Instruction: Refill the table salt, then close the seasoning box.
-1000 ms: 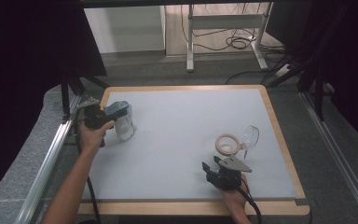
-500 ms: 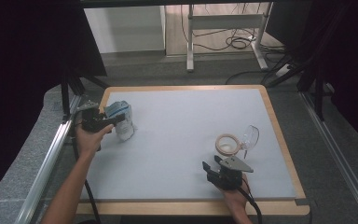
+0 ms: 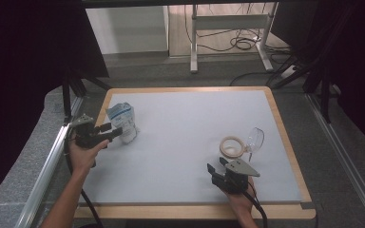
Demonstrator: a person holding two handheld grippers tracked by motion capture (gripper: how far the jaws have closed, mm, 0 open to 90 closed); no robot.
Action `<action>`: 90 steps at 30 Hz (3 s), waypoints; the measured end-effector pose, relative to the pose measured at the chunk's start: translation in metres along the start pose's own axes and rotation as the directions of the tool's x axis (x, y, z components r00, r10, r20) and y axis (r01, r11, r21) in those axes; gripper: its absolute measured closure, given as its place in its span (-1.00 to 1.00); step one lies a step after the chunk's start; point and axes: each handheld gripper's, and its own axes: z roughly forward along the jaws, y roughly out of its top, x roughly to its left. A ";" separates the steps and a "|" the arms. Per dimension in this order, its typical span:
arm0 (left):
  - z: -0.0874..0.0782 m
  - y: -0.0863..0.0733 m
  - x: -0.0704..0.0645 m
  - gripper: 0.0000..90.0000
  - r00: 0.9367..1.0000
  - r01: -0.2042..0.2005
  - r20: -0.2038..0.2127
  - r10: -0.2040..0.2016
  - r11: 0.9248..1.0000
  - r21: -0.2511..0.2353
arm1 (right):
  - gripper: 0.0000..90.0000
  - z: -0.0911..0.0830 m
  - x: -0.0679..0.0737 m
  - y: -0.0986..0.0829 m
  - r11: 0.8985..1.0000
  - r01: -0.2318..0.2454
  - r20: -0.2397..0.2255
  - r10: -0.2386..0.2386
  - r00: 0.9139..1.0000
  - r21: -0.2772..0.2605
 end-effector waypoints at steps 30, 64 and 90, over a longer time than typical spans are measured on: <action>0.023 -0.038 -0.033 -0.27 0.994 -0.060 0.092 0.055 0.997 0.053 | 1.00 -0.086 -0.093 0.028 0.989 -0.083 0.078 0.093 0.993 -0.120; 0.035 -0.056 -0.057 -0.28 0.985 -0.136 0.123 0.125 0.987 0.086 | 1.00 -0.060 -0.088 0.060 0.994 -0.041 0.045 0.046 0.998 -0.103; 0.037 -0.061 -0.057 -0.28 0.985 -0.129 0.131 0.116 0.987 0.096 | 0.99 -0.073 -0.125 0.027 0.996 -0.082 0.043 0.083 0.996 -0.041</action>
